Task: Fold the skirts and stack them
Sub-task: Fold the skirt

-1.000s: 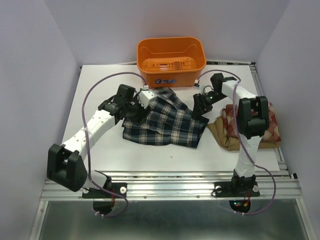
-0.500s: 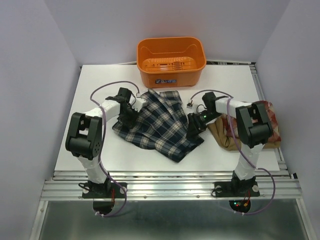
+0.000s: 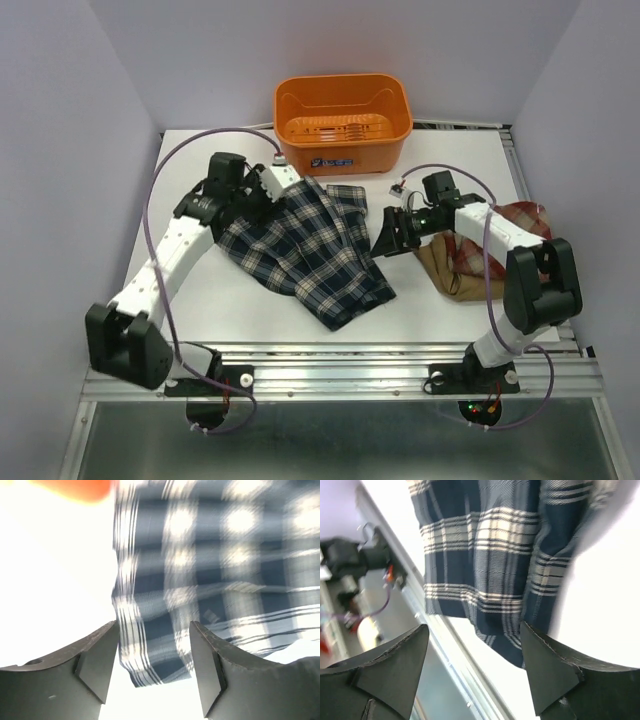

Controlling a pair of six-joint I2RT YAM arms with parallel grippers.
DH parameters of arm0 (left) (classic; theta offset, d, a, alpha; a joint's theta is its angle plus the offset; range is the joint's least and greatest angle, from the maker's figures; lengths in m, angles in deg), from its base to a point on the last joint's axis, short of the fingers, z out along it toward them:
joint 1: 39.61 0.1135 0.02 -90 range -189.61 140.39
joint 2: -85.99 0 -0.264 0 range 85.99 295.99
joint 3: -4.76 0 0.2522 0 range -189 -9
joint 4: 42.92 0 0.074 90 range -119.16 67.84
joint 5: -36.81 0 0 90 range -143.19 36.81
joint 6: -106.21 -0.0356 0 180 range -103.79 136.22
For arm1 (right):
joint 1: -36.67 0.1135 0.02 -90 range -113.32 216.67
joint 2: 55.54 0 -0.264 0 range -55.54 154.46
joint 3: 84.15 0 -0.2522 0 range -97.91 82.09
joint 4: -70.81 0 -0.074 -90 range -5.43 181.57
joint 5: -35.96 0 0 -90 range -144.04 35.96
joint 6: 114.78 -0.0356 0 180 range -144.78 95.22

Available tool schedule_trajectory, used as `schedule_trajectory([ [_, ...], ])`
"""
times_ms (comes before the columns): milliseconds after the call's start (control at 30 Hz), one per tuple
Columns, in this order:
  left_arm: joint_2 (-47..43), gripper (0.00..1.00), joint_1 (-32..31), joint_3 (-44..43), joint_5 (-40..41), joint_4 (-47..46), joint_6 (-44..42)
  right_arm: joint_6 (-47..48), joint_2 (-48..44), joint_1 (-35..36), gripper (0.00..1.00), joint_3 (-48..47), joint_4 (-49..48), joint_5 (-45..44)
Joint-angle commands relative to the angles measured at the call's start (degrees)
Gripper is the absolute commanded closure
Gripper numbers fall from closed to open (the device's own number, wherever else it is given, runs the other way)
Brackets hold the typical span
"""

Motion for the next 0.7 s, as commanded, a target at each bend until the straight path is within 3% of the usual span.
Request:
schedule_trajectory([
  [0, -7.8, 0.31, -11.1, 2.1, -5.4, 2.8, -9.0, -5.8, -2.7, -0.1, 0.24, 4.5, -6.8, -6.9],
  [300, 2.8, 0.35, -30.8, -1.9, -1.6, 4.6, -24.1, -7.1, 4.0, -0.1, 0.38, 7.2, -13.2, -12.5],
  [467, 12.1, 0.42, -34.3, -6.8, -0.5, 4.6, -27.7, -7.2, 6.3, -0.1, 0.45, 9.0, -15.5, -12.6],
  [633, 20.7, 0.48, -37.1, -18.4, -2.1, 10.6, -20.8, -7.7, 7.4, -0.1, 0.55, 9.2, -16.2, -11.2],
  [667, 21.9, 0.48, -38.7, -18.9, -1.2, 8.9, -15.1, -8.0, 7.7, -0.1, 0.58, 9.1, -16.1, -10.4],
])
